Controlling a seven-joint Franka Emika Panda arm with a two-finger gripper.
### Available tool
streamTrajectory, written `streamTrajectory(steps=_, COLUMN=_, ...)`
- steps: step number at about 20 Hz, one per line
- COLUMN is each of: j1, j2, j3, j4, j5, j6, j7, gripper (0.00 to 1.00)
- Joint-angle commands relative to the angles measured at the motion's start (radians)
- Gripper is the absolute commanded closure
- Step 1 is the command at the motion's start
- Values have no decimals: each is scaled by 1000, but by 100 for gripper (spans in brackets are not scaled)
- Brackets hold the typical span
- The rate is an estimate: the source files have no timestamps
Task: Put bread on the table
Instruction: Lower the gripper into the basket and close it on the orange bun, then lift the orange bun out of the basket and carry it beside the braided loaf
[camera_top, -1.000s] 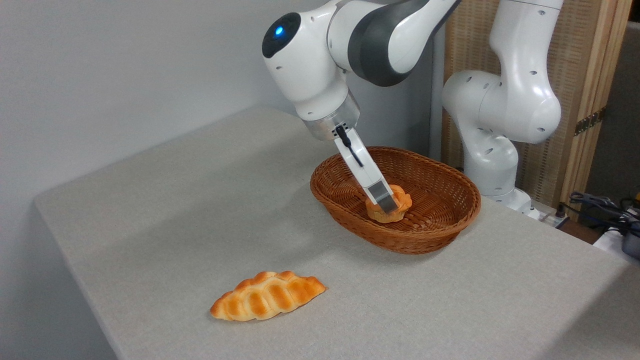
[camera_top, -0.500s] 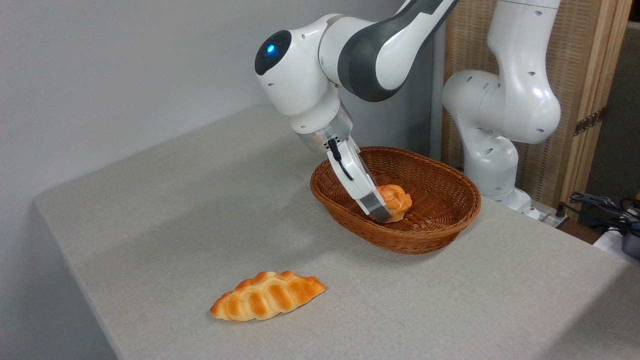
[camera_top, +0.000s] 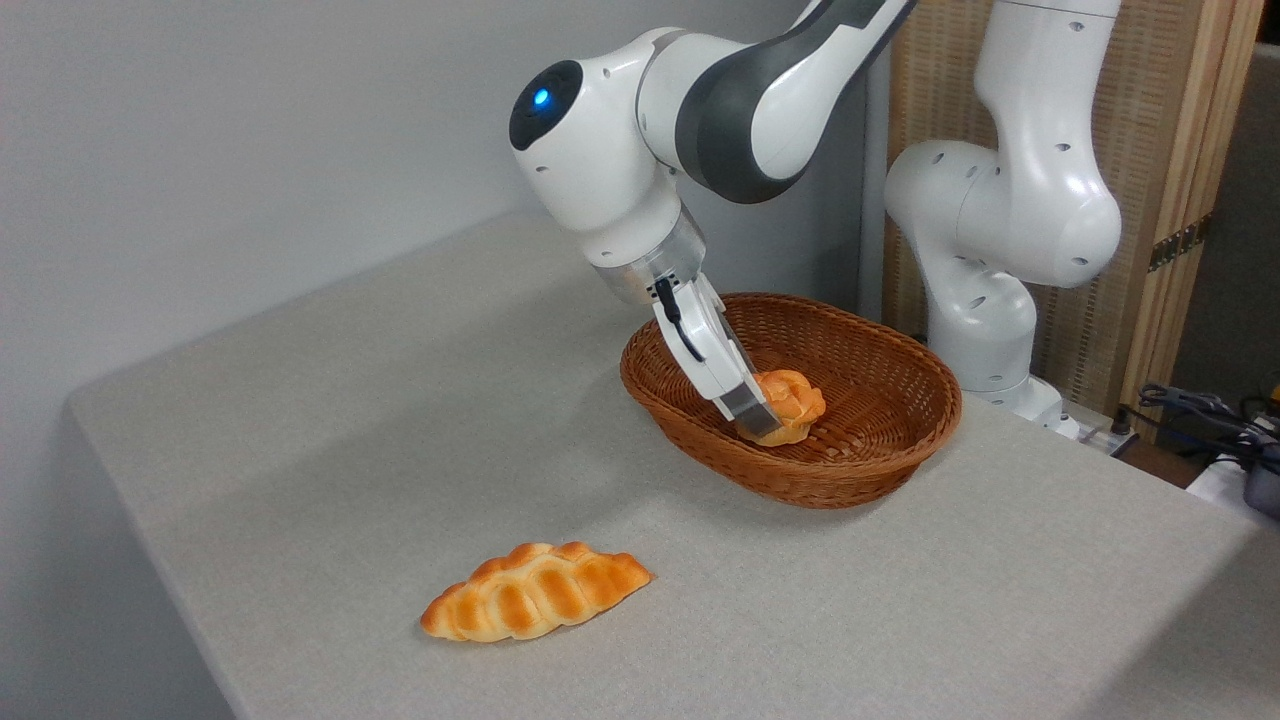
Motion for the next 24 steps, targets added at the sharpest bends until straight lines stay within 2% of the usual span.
streamTrajectory(steps=1, j1=-5, j2=-10, j3=9, j4=36, j5=5, j6=-34, j7=28, gripper=56)
streamTrajectory(steps=4, j1=-5, j2=-12, j3=9, j4=61, j5=5, j6=-58, j7=39, gripper=63)
streamTrajectory(steps=9, j1=-5, j2=-13, j3=13, j4=117, j5=2, j6=-86, j7=43, gripper=61)
streamTrajectory(steps=15, j1=-5, j2=0, j3=36, j4=240, j5=-53, j6=-72, j7=42, gripper=60)
streamTrajectory(steps=18, j1=-5, j2=40, j3=34, j4=286, j5=-69, j6=-13, j7=39, gripper=60)
streamTrajectory(steps=22, j1=-5, j2=134, j3=28, j4=337, j5=-125, j6=116, j7=42, gripper=60)
streamTrajectory(steps=23, j1=-5, j2=166, j3=22, j4=351, j5=-127, j6=136, j7=42, gripper=59)
streamTrajectory(steps=24, j1=-7, j2=192, j3=20, j4=363, j5=-127, j6=150, j7=42, gripper=54)
